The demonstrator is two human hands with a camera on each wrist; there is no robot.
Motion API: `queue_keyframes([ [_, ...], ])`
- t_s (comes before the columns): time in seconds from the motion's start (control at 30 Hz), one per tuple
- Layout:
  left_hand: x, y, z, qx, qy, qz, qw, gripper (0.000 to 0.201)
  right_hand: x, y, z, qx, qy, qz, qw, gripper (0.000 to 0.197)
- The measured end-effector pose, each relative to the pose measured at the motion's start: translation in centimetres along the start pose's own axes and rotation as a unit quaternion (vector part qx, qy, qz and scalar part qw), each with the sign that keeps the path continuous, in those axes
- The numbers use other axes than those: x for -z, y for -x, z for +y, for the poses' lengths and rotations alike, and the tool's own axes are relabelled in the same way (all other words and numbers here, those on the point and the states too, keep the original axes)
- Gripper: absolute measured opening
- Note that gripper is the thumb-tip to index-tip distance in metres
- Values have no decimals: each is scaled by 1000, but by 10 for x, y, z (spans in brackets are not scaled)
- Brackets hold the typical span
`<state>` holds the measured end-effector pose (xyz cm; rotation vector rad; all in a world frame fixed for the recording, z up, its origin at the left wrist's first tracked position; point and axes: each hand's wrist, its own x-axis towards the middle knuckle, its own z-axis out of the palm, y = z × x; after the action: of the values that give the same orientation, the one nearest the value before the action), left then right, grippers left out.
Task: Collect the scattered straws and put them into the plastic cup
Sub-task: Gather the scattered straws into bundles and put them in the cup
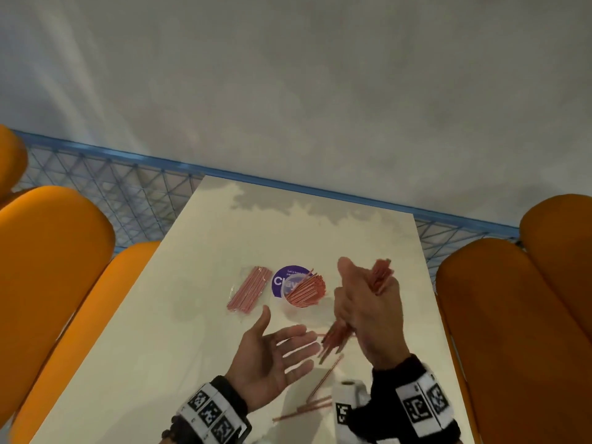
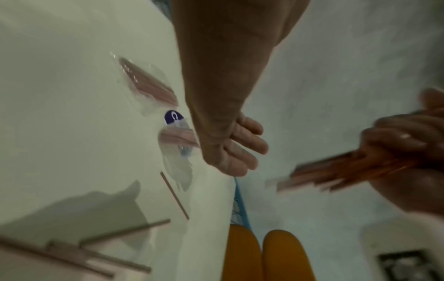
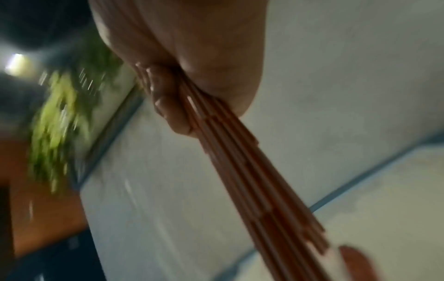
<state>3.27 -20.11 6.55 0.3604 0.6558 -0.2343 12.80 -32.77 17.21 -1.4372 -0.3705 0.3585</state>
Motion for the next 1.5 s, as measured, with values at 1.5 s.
queue_keyframes([
  [1.5,-12,44,11,-163,-735,30,658,43,-19,38,36,-86,163,-39,982,38],
])
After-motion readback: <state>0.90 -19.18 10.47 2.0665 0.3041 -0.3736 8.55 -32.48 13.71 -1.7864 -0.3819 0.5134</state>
